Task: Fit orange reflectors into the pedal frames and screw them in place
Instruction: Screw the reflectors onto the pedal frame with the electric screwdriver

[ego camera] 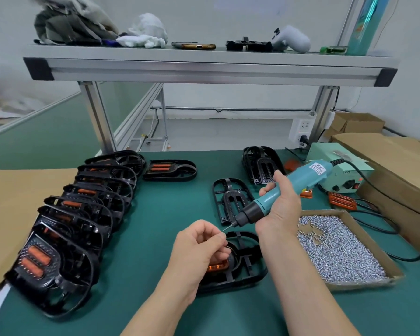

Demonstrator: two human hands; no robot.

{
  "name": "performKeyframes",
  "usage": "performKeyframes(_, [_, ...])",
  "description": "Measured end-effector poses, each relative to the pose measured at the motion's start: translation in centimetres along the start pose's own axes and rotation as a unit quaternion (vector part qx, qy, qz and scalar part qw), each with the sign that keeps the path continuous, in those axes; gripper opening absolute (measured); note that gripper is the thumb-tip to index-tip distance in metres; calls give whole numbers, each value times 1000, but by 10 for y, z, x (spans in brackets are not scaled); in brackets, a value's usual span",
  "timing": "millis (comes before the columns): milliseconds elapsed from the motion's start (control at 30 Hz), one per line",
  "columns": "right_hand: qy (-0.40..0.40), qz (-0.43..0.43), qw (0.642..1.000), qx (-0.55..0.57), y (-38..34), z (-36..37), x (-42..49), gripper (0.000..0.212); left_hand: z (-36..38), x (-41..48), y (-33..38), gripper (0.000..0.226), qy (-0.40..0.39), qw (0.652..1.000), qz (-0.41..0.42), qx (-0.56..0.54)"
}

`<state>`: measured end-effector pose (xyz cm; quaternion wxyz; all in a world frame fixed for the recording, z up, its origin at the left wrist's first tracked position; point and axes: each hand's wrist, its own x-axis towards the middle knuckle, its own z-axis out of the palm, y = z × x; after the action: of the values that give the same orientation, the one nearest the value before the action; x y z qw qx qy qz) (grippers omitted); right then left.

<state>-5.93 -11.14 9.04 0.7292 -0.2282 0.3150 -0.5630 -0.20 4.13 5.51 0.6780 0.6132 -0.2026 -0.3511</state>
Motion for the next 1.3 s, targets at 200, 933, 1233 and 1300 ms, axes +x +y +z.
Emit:
performKeyframes(200, [-8, -8, 1000, -9, 1, 0, -2, 26, 0, 0, 0, 9, 2, 1000, 1, -4])
performKeyframes(933, [1, -6, 1000, -11, 3, -6, -1, 26, 1, -1, -6, 29, 32, 986, 81, 141])
performKeyframes(1233, [18, 6, 1000, -20, 3, -8, 1, 26, 8, -7, -7, 28, 81, 949, 179, 245])
performKeyframes(1300, [18, 3, 1000, -19, 3, -8, 1, 26, 8, -7, -7, 29, 70, 954, 170, 239])
